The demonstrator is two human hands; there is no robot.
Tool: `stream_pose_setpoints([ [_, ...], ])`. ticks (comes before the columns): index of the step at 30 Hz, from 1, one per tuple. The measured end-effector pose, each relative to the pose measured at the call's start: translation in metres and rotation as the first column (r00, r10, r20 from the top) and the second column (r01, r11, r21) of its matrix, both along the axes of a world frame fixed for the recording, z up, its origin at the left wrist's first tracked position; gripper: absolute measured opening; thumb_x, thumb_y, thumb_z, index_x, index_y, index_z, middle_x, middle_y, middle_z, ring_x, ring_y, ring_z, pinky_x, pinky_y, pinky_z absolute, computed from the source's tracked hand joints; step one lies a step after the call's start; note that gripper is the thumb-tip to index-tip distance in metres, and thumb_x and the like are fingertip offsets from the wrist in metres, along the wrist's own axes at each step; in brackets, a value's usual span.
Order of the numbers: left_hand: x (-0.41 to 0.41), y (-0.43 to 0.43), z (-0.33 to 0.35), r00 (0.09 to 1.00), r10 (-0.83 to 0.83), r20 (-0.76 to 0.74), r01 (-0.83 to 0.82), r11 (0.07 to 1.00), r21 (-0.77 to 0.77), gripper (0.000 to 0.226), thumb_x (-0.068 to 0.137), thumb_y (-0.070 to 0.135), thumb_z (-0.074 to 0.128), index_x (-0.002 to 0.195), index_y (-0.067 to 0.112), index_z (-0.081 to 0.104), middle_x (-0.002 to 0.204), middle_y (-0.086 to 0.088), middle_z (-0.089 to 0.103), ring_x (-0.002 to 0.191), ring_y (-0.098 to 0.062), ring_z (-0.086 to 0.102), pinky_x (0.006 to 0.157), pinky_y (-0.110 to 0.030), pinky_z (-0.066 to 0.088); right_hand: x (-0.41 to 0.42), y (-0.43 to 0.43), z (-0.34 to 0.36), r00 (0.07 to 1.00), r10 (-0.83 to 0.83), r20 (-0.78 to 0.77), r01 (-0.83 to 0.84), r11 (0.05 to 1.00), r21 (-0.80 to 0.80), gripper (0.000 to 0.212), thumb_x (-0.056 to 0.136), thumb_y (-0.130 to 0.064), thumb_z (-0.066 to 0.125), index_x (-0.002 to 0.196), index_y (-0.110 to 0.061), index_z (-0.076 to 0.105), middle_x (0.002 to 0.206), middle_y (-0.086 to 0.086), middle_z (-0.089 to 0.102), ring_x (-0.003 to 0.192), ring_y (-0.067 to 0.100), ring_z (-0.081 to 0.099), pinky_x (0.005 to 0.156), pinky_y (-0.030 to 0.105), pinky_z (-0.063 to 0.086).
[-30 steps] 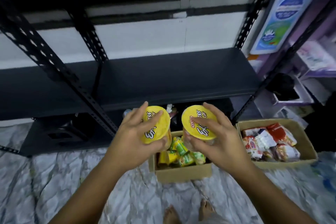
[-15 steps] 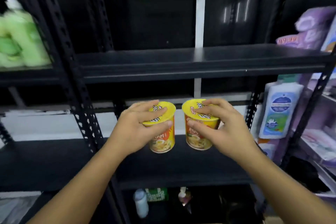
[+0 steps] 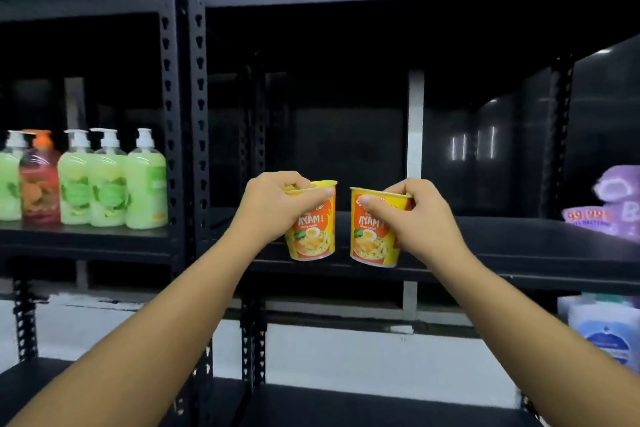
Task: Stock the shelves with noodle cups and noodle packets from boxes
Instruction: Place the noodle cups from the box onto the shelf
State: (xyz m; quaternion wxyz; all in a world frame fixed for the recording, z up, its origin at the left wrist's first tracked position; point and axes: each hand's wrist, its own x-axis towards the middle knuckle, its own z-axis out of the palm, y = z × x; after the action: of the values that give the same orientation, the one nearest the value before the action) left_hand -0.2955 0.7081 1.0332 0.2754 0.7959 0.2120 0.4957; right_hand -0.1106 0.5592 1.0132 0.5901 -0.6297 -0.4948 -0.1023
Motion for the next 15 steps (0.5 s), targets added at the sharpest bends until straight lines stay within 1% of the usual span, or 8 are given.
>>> stream_pose_setpoints([
  [3,0.016,0.024,0.018,0.995,0.094,-0.032,-0.093,0.995,0.034,0.041,0.075,0.062,0.082,0.082,0.022,0.075,0.085,0.008,0.075,0.08,-0.006,0.073,0.073,-0.034,0.063,0.01,0.033,0.013,1.0,0.002,-0.008,-0.002,1.0,0.015,0.034,0.08,-0.056,0.081,0.087,-0.026,0.067,0.093,-0.006,0.069,0.084,0.008,0.071,0.071,0.035,0.062],
  [5,0.029,0.039,0.022,0.991,0.127,-0.053,-0.125,0.992,0.027,0.047,0.074,0.063,0.081,0.083,0.018,0.073,0.084,0.008,0.074,0.08,-0.006,0.072,0.073,-0.034,0.063,0.019,0.055,0.016,1.0,-0.006,0.009,0.006,1.0,0.019,0.034,0.079,-0.056,0.082,0.086,-0.026,0.067,0.094,-0.004,0.069,0.083,0.008,0.07,0.068,0.031,0.06],
  [6,0.035,0.046,0.022,0.989,0.138,-0.062,-0.137,0.99,0.017,0.048,0.073,0.064,0.082,0.082,0.017,0.072,0.083,0.008,0.074,0.079,-0.007,0.072,0.073,-0.035,0.063,0.024,0.065,0.016,1.0,-0.011,0.014,0.011,1.0,0.016,0.035,0.078,-0.057,0.082,0.086,-0.026,0.067,0.098,-0.004,0.067,0.084,0.008,0.07,0.068,0.031,0.061],
  [9,0.054,0.067,0.017,0.982,0.167,-0.085,-0.168,0.986,-0.012,0.049,0.069,0.064,0.083,0.079,0.018,0.071,0.083,0.008,0.073,0.079,-0.008,0.071,0.074,-0.04,0.064,0.039,0.093,0.012,0.999,-0.036,0.02,0.037,0.999,-0.024,0.037,0.077,-0.058,0.082,0.094,-0.029,0.066,0.114,-0.007,0.055,0.095,0.009,0.064,0.078,0.032,0.06],
  [11,0.066,0.082,0.012,0.981,0.167,-0.098,-0.17,0.985,-0.031,0.047,0.067,0.064,0.085,0.077,0.02,0.07,0.083,0.008,0.073,0.08,-0.009,0.071,0.074,-0.041,0.064,0.047,0.107,0.008,0.999,-0.034,0.011,0.035,0.997,-0.07,0.039,0.079,-0.056,0.081,0.102,-0.029,0.064,0.123,-0.008,0.049,0.102,0.009,0.059,0.077,0.025,0.055],
  [13,0.075,0.095,0.005,0.986,0.14,-0.092,-0.143,0.989,-0.028,0.042,0.069,0.061,0.086,0.077,0.023,0.07,0.094,0.009,0.071,0.087,-0.009,0.069,0.076,-0.039,0.063,0.054,0.115,0.0,1.0,-0.009,0.014,0.01,0.995,-0.097,0.041,0.082,-0.053,0.079,0.11,-0.03,0.059,0.129,-0.009,0.044,0.109,0.01,0.056,0.074,0.017,0.049],
  [14,0.078,0.099,0.001,0.989,0.125,-0.073,-0.126,0.992,-0.014,0.039,0.071,0.059,0.086,0.08,0.026,0.07,0.104,0.009,0.067,0.093,-0.008,0.067,0.077,-0.034,0.061,0.057,0.118,-0.005,1.0,0.017,0.02,-0.015,0.995,-0.101,0.044,0.084,-0.052,0.078,0.116,-0.032,0.056,0.132,-0.009,0.042,0.113,0.01,0.055,0.075,0.016,0.048],
  [15,0.081,0.104,-0.005,0.993,0.109,-0.044,-0.109,0.994,0.005,0.035,0.072,0.057,0.086,0.086,0.029,0.069,0.115,0.01,0.06,0.099,-0.006,0.063,0.077,-0.025,0.057,0.061,0.121,-0.011,0.998,0.049,0.032,-0.046,0.994,-0.1,0.048,0.086,-0.05,0.076,0.125,-0.034,0.052,0.138,-0.01,0.039,0.118,0.009,0.053,0.079,0.015,0.049],
])
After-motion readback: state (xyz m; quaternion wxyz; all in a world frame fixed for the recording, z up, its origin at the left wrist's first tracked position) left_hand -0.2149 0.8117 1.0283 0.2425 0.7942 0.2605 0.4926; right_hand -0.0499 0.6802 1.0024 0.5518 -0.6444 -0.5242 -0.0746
